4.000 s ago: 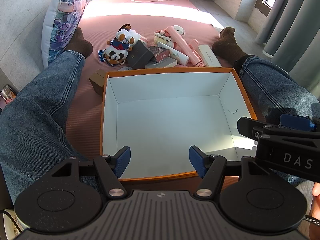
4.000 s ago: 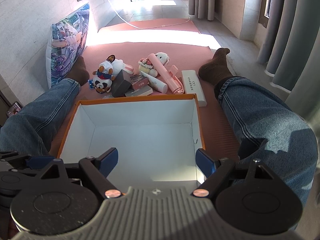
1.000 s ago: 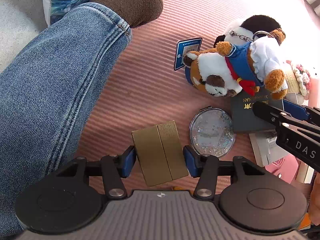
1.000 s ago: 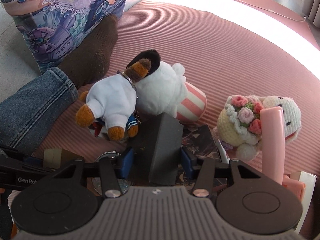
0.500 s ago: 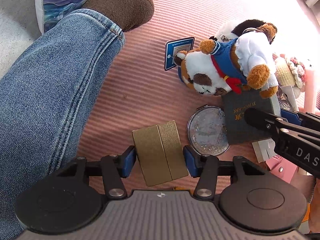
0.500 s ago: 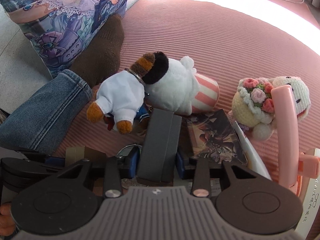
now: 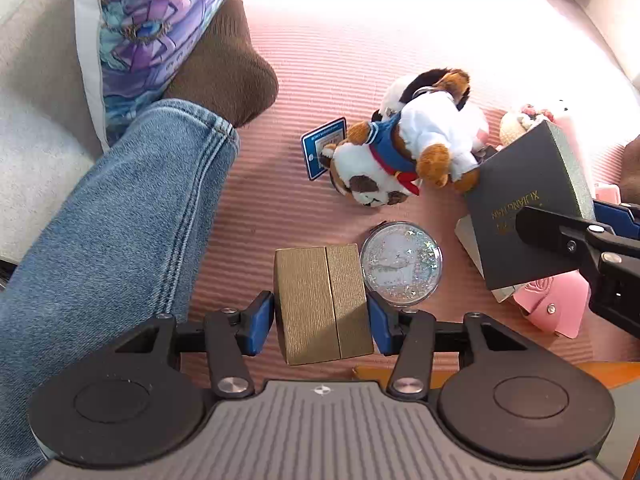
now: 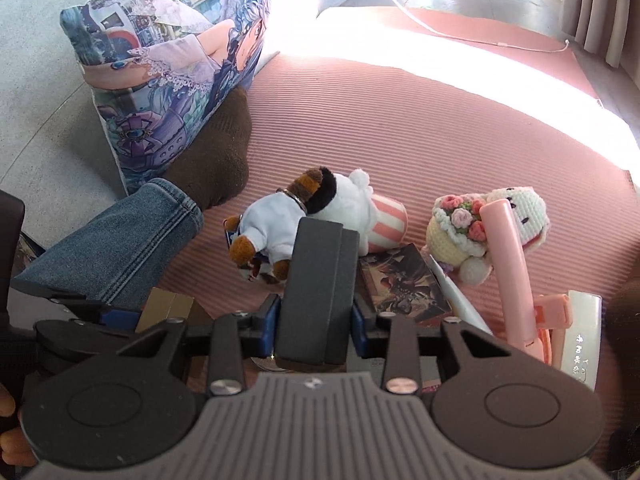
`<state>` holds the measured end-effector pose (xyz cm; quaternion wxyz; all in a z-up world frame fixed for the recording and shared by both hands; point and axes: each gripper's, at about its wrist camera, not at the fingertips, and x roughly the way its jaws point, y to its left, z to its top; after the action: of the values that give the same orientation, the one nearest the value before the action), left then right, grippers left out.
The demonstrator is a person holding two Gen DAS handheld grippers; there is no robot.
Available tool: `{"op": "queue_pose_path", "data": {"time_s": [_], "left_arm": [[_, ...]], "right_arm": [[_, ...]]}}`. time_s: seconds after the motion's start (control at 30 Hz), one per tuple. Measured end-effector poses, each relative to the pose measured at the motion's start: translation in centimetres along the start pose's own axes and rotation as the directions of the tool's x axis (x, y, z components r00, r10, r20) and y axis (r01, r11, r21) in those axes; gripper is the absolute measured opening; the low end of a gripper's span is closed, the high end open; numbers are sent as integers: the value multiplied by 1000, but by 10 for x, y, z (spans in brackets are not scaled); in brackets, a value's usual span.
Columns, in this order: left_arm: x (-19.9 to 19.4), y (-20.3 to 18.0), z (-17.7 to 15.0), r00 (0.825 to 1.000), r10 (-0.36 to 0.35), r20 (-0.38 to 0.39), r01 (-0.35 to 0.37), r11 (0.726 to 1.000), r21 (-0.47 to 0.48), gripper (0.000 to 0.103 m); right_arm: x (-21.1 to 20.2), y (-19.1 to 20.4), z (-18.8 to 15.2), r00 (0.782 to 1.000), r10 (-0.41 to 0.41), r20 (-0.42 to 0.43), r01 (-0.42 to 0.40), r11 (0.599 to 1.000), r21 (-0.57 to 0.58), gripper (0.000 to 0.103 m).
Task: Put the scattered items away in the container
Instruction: 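Lift the tan box with left tool while right tool lifts the black box, then lower the tan box into the white box and open left tool while right tool carries the black box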
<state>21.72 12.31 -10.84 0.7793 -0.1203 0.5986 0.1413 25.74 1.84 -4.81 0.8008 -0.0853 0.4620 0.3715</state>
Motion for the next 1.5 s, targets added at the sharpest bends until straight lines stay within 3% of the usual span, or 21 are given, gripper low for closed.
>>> {"op": "queue_pose_path", "data": {"time_s": [0.07,0.13,0.37,0.53,0.67,1.0,1.5], "left_arm": [[-4,16,14,999,0,35,0,1000,17,58],[-39,6,8,998,3,70,-6,999,36,58],[-73,7,-8,986,-25,168,10,996,90,57],[-111,-2,-25,978,-56,200,29,990,136,55],[-114,-7,-38,979,-84,185,53,985,163,55],[-78,-15,-62,986,-164,35,154,968,197,54],[-35,-23,-62,991,-133,19,127,974,190,54]], "right_arm": [[-21,4,-3,999,-5,43,5,1000,-5,39],[-39,8,-7,997,0,75,0,1000,-3,39],[-94,24,-27,989,11,149,-14,1000,23,39],[-119,35,-56,986,6,165,-16,998,60,39],[-129,41,-78,988,-11,157,0,997,72,39],[-104,26,-132,999,-36,16,33,989,144,39],[-43,9,-143,990,-65,-121,84,983,161,39]]}}
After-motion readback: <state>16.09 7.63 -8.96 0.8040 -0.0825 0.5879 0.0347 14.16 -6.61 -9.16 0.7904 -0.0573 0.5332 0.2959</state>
